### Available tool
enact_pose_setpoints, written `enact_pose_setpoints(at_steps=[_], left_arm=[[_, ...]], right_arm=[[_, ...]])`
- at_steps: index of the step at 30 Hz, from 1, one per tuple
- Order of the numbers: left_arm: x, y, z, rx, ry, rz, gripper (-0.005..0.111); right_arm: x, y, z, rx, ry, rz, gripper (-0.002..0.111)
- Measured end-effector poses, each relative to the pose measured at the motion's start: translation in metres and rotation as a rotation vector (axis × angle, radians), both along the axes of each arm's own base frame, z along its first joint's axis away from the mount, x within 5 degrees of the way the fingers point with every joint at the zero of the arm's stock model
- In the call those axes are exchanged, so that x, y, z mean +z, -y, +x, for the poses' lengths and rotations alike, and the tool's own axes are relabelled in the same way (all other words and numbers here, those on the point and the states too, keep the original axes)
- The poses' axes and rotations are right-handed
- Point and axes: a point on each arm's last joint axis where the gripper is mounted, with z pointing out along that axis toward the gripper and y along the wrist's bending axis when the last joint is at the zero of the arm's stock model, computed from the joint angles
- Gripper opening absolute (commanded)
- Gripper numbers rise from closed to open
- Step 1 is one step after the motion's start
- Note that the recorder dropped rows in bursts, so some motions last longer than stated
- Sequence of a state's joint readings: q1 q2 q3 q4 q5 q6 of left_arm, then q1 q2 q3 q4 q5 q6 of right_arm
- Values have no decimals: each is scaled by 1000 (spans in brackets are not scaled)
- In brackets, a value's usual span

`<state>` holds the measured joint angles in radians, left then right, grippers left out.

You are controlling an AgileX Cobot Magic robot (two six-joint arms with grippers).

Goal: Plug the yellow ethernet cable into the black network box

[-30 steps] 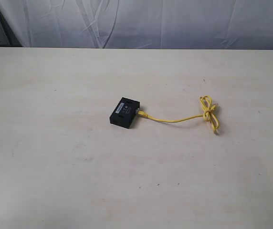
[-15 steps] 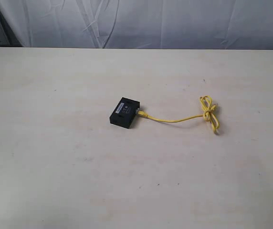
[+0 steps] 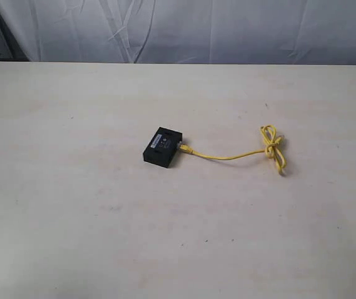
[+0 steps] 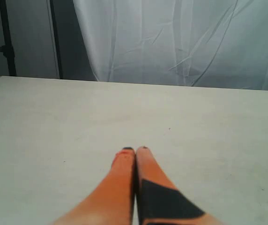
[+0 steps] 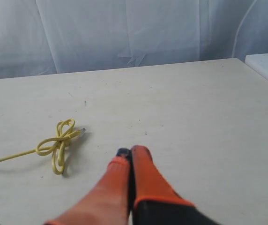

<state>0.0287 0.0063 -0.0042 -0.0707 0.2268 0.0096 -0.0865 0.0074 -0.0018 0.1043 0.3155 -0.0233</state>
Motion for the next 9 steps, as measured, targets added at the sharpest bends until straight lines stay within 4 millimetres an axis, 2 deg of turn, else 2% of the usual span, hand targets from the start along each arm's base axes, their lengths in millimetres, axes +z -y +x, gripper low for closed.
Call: enact_pose_setpoints(at_steps=[9], left_arm=[[0,0,0,0,-4,0,0]], right_arm=[[0,0,0,1,1,13,-1]])
